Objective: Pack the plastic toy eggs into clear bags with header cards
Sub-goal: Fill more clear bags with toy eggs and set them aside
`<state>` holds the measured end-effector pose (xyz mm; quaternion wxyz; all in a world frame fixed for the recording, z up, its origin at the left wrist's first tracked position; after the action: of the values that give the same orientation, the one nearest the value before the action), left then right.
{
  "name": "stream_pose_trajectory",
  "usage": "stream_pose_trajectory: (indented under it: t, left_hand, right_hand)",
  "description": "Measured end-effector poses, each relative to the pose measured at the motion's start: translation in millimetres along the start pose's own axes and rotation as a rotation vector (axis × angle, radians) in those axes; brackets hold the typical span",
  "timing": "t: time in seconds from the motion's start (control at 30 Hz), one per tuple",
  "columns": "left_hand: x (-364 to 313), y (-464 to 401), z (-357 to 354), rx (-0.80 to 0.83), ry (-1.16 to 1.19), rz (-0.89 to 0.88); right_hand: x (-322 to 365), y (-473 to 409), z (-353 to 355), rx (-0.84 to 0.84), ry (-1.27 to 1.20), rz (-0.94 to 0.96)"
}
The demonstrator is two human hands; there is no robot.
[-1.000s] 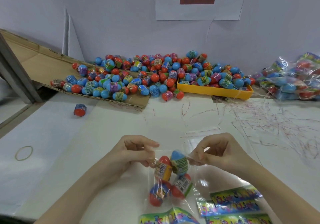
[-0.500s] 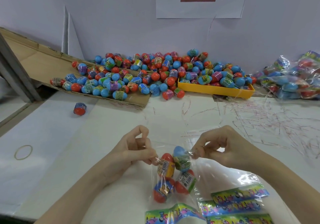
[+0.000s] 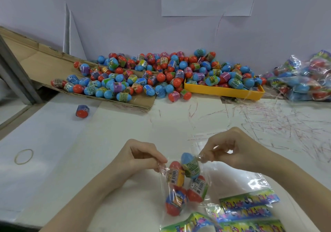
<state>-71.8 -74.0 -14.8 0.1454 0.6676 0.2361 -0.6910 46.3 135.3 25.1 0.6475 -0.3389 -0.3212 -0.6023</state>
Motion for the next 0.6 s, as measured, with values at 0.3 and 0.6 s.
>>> stream_pose_trajectory:
  t: [0.3,0.6]
  left_hand:
    - [-1.2,2.1,-1.7,-0.027,-0.051,0.003]
    - [-5.7,-1.2,-8.3,-0.129,-0.138,0.05]
  right_hand:
    - [-1.3,-5.3,3.4,0.112,-0.026,-0.077]
    - [0.5,-8.1,4.9,0.153,0.03,-0.118]
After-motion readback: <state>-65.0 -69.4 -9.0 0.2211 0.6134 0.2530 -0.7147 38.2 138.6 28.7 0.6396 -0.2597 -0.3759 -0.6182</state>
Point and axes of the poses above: each hand's wrist, its own y-axis away from the middle knuckle, its own z-axis out of the back of the hand, x = y × z, the point moved 1 cm from there along -y, towards the middle knuckle, and after that the axes turned 2 degrees about -z, right-handed, at the moved point
